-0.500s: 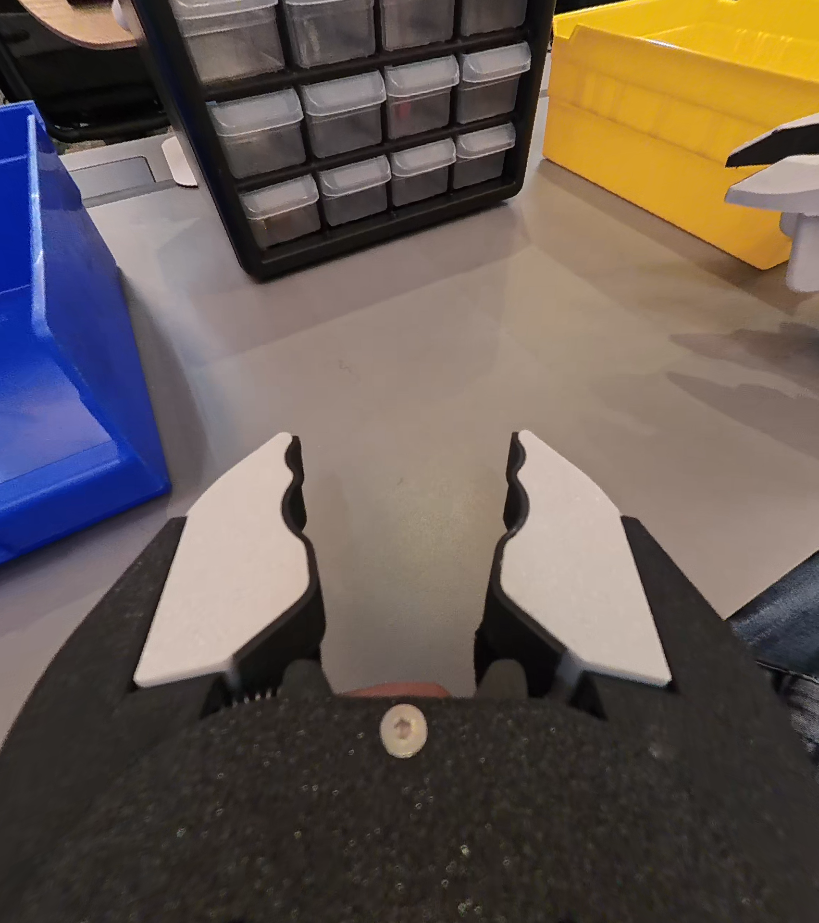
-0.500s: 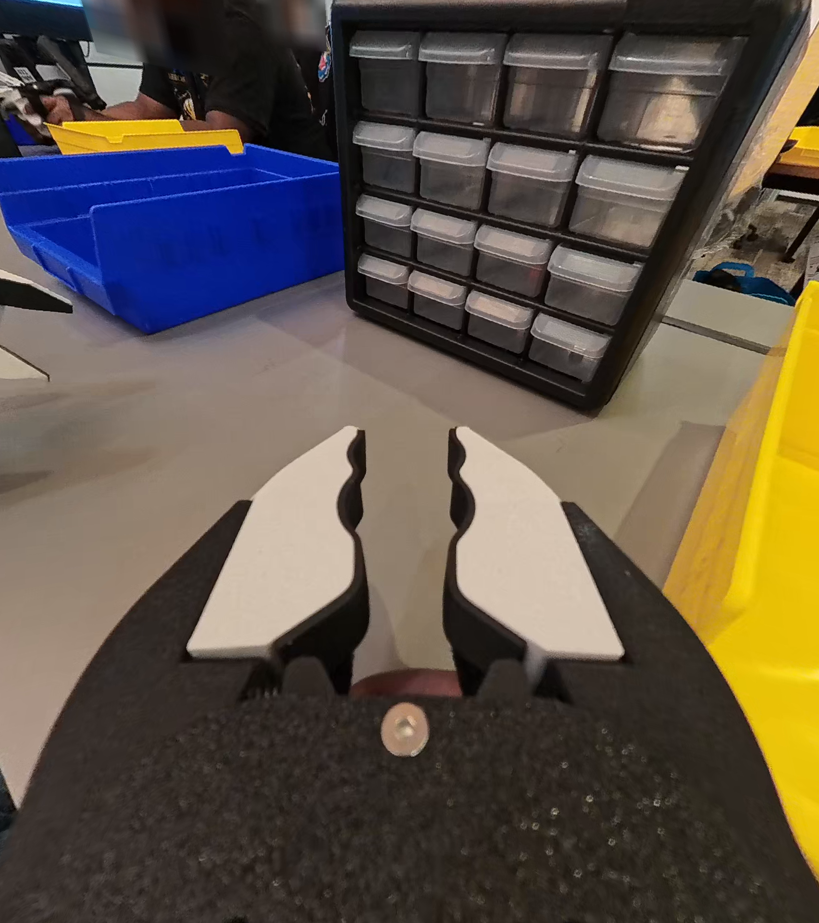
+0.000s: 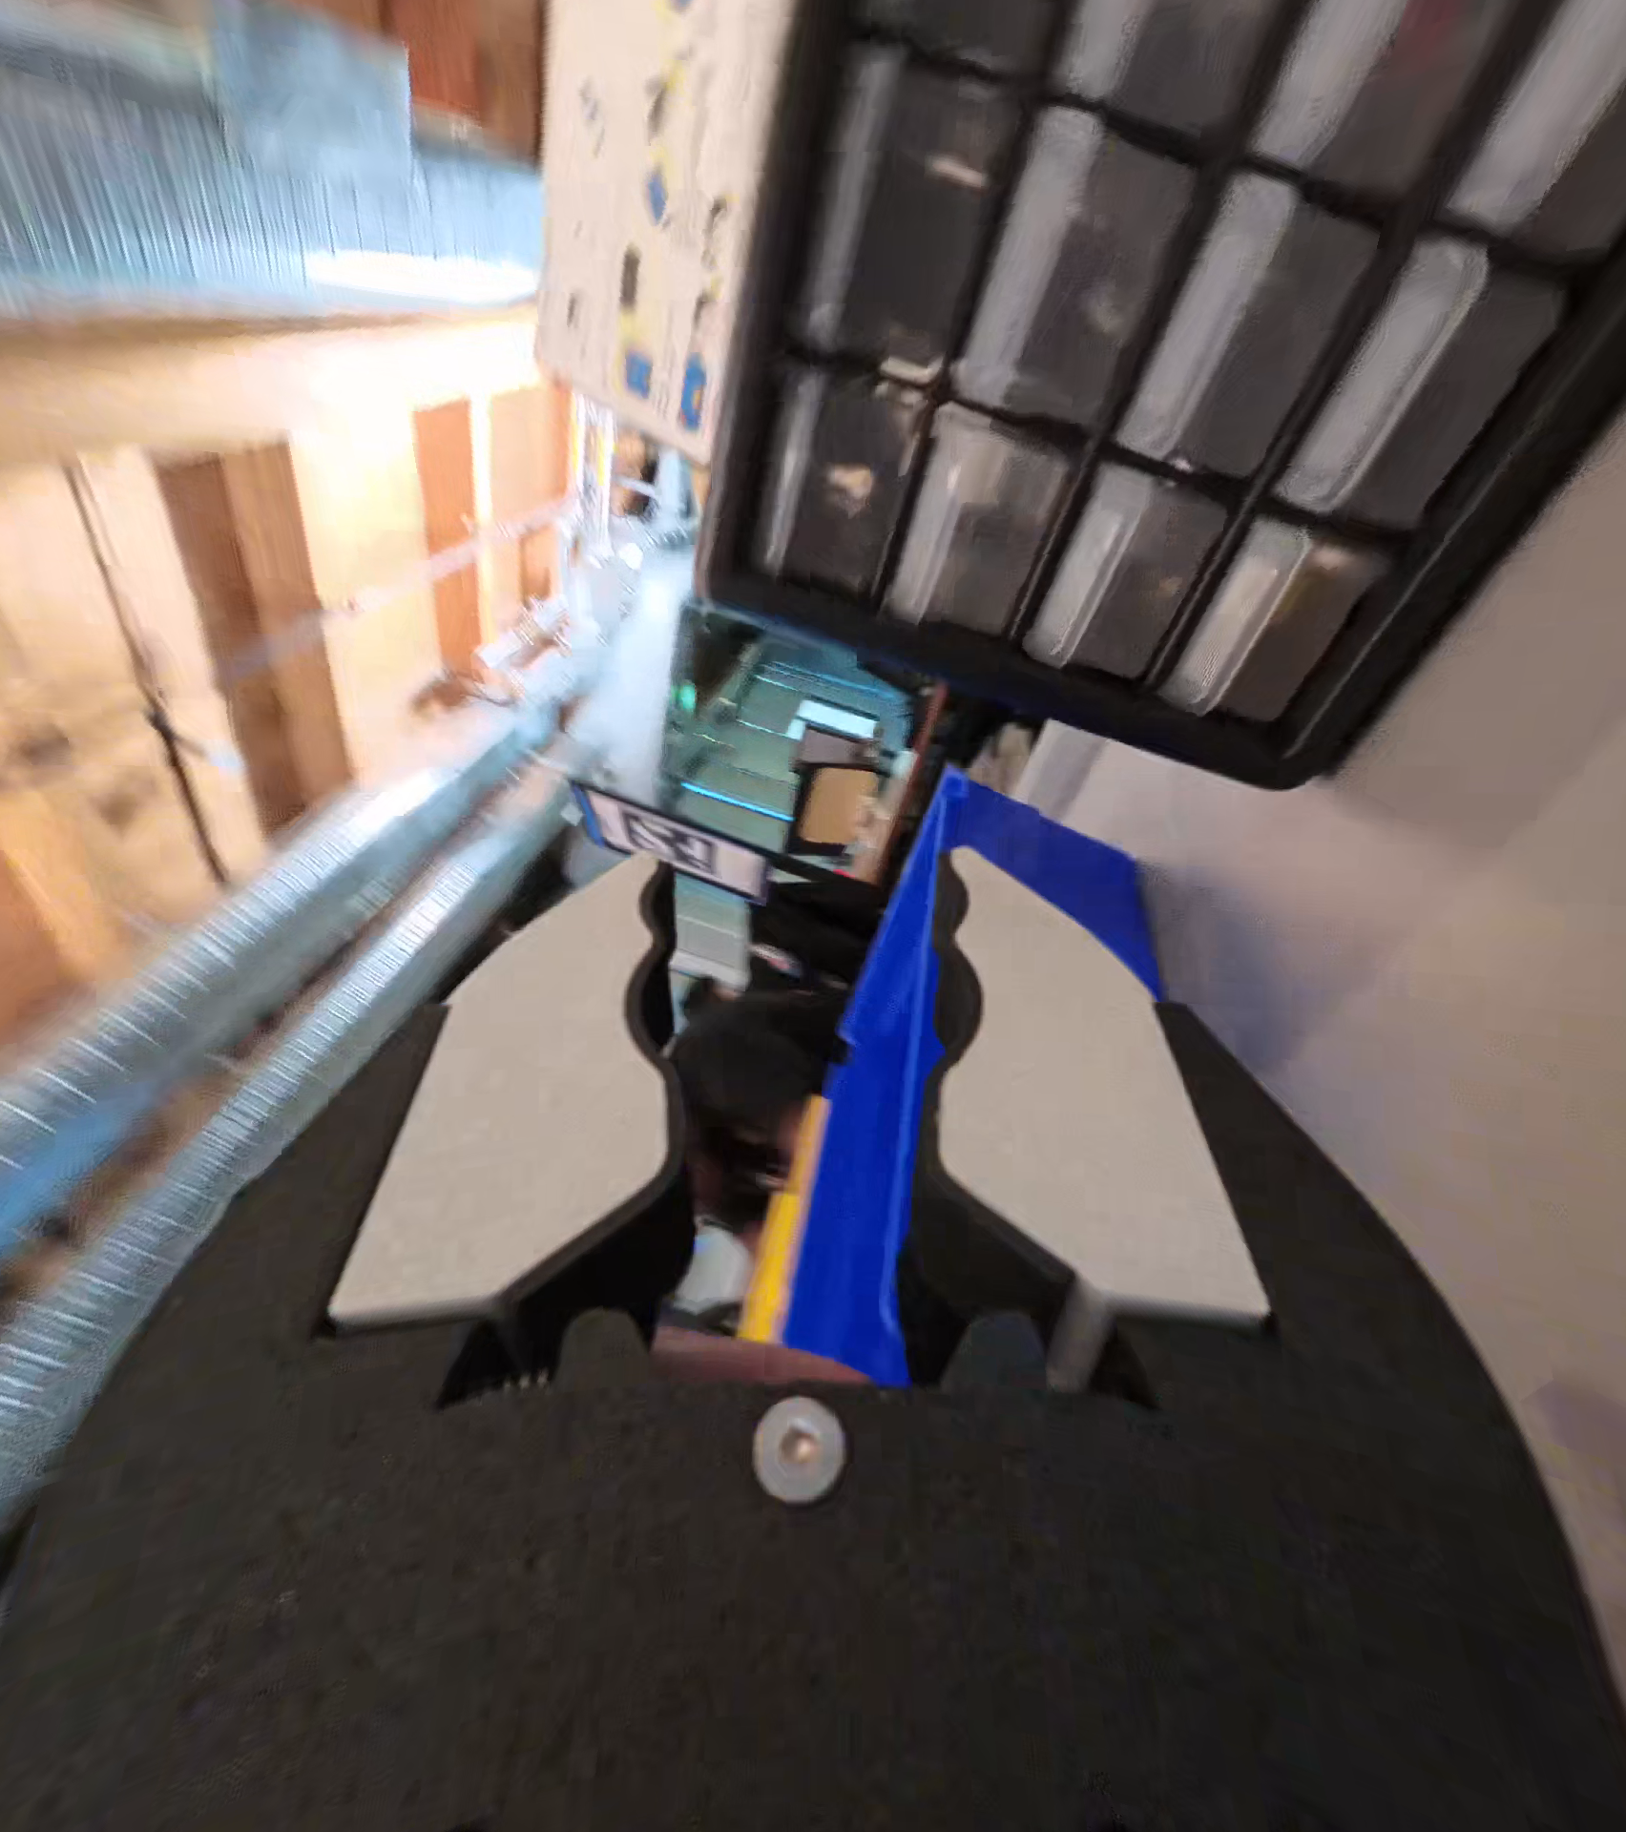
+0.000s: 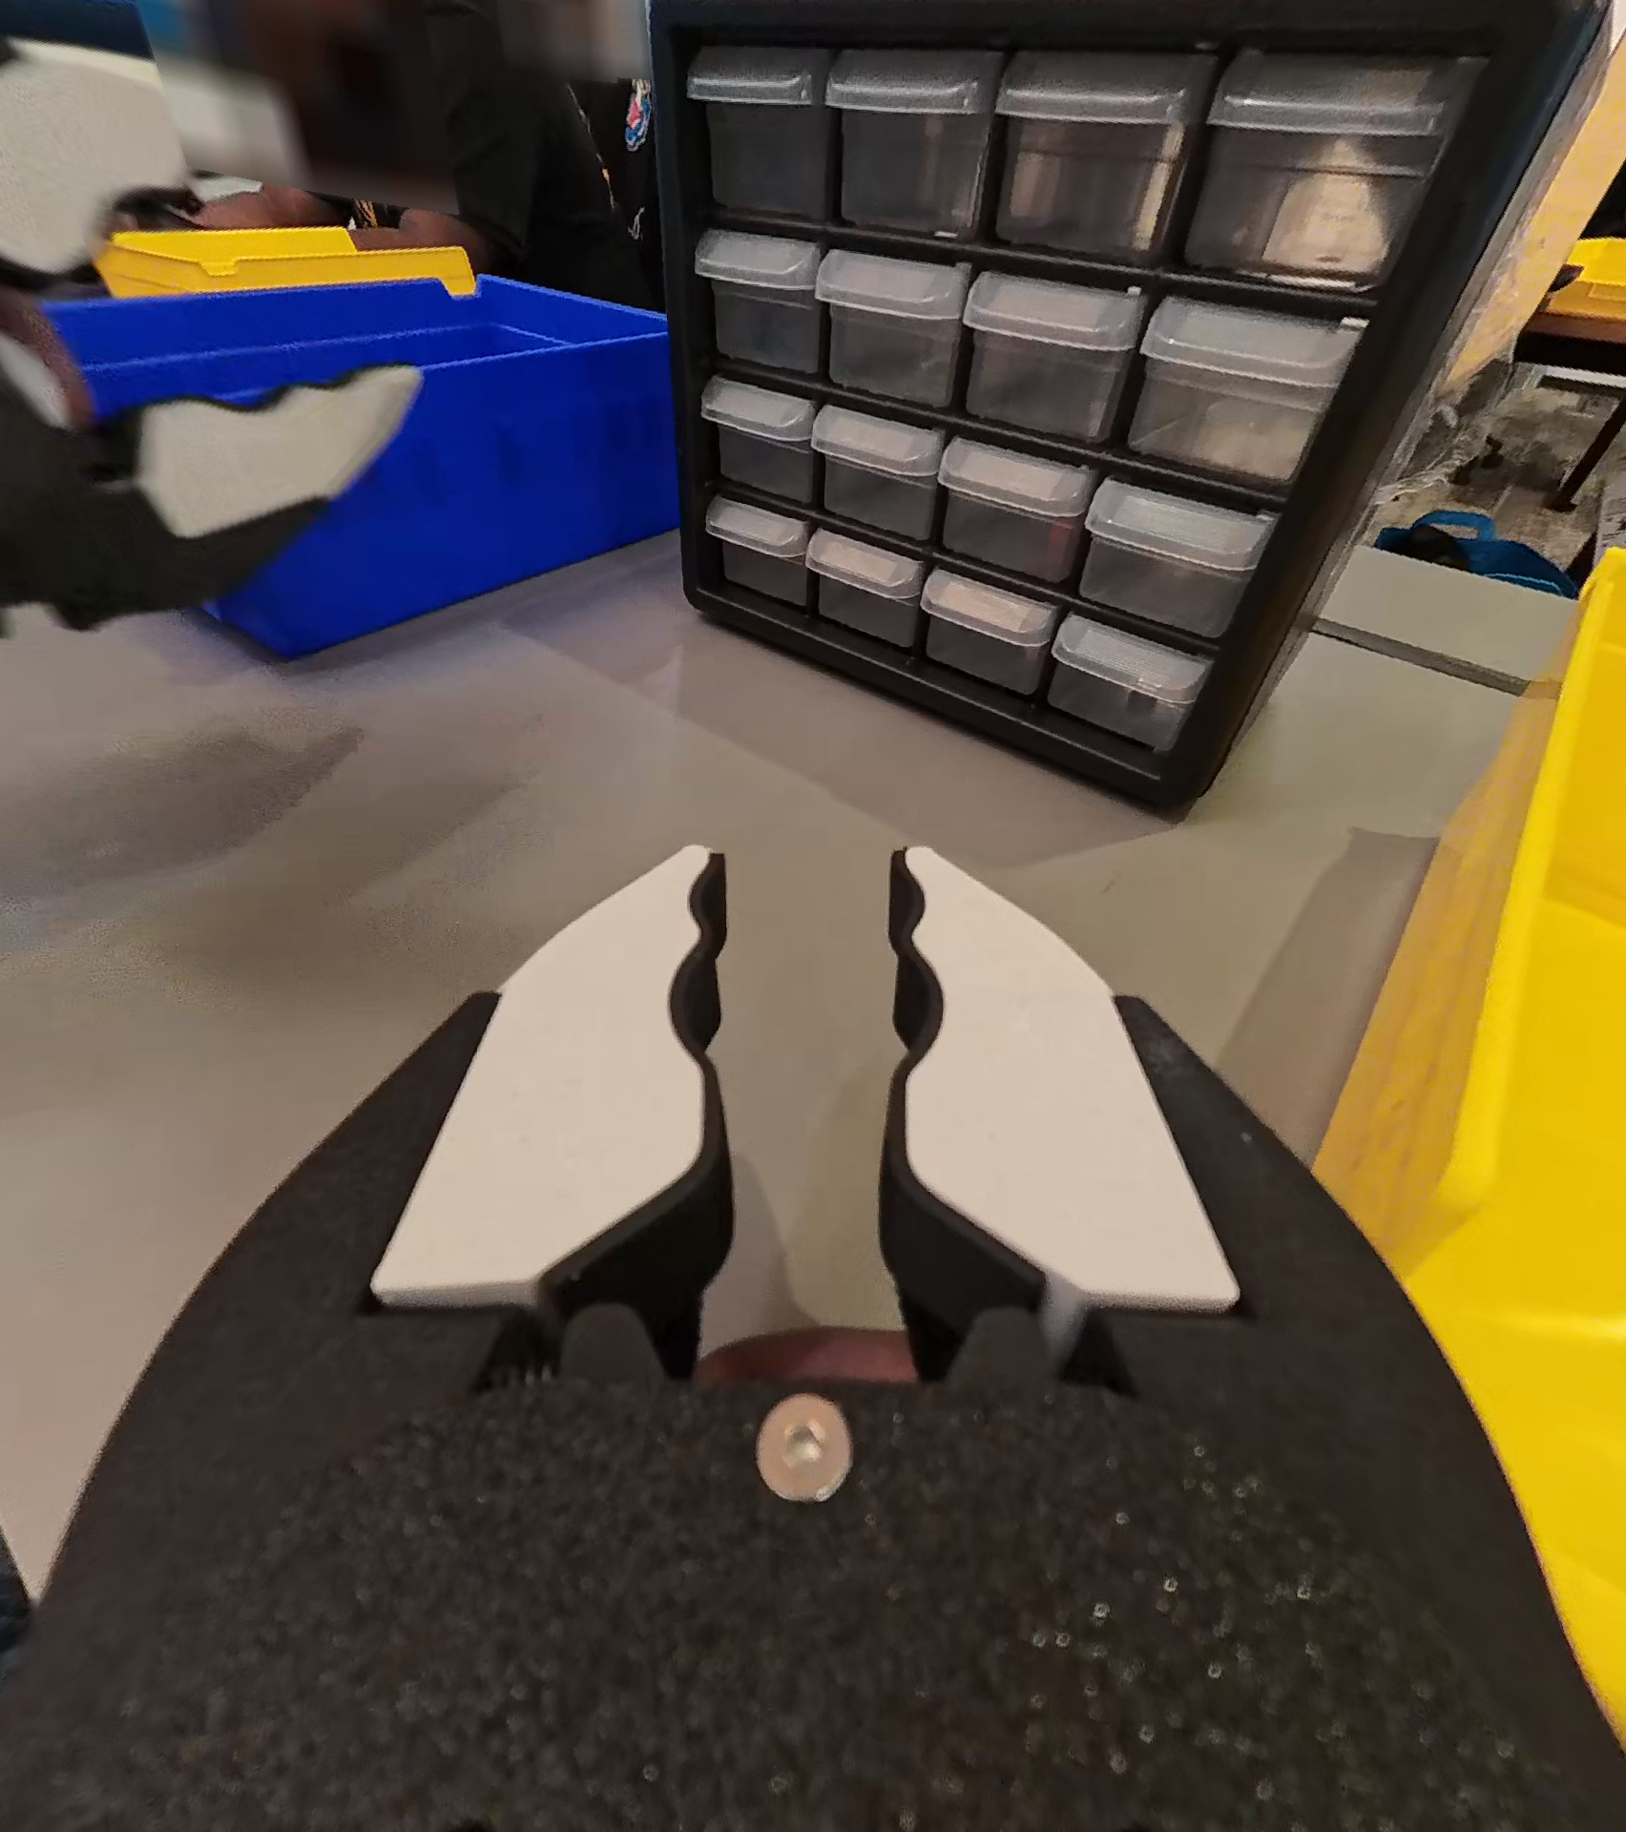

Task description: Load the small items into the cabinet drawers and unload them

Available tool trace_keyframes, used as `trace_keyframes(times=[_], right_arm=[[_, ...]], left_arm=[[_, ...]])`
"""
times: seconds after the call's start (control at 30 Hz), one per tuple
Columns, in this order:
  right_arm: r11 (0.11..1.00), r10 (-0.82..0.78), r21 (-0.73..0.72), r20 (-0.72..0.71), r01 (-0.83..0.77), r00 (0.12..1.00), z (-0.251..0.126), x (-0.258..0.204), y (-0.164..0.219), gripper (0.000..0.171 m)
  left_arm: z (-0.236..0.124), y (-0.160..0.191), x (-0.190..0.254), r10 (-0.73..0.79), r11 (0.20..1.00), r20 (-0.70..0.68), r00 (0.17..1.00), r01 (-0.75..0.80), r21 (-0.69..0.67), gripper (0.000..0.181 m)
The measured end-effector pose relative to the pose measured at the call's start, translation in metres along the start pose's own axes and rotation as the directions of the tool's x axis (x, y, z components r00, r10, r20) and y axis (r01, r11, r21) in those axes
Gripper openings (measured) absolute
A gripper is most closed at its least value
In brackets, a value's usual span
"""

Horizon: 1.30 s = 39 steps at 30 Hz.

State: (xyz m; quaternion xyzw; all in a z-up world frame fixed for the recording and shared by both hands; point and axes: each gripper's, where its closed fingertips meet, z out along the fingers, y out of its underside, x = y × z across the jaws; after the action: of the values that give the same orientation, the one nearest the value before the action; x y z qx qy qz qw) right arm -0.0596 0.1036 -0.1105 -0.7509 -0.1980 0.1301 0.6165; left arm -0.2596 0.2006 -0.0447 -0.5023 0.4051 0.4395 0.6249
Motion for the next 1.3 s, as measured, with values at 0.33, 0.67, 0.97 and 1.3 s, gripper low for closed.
trace_keyframes(times=[0.33, 0.67, 0.97, 1.3], right_arm=[[0.999, 0.036, -0.01, 0.007, -0.036, 0.999, 0.001, 0.003, 0.002, 0.031], [0.998, 0.06, -0.037, 0.026, -0.059, 0.998, 0.003, 0.003, 0.005, 0.031], [0.997, 0.068, -0.038, 0.029, -0.067, 0.997, 0.004, 0.004, 0.005, 0.031], [0.997, 0.069, -0.043, 0.031, -0.068, 0.997, 0.004, 0.003, 0.006, 0.031]], left_arm=[[0.116, -0.048, -0.006, 0.351, 0.922, 0.149, 0.924, -0.369, 0.114, 0.048], [0.132, -0.059, 0.005, 0.362, 0.904, 0.22, 0.906, -0.399, 0.155, 0.029], [0.129, -0.062, -0.006, 0.322, 0.916, 0.257, 0.911, -0.369, 0.159, 0.004], [0.086, -0.059, 0.001, -0.047, 0.985, -0.067, 0.997, 0.058, 0.161, 0.042]])
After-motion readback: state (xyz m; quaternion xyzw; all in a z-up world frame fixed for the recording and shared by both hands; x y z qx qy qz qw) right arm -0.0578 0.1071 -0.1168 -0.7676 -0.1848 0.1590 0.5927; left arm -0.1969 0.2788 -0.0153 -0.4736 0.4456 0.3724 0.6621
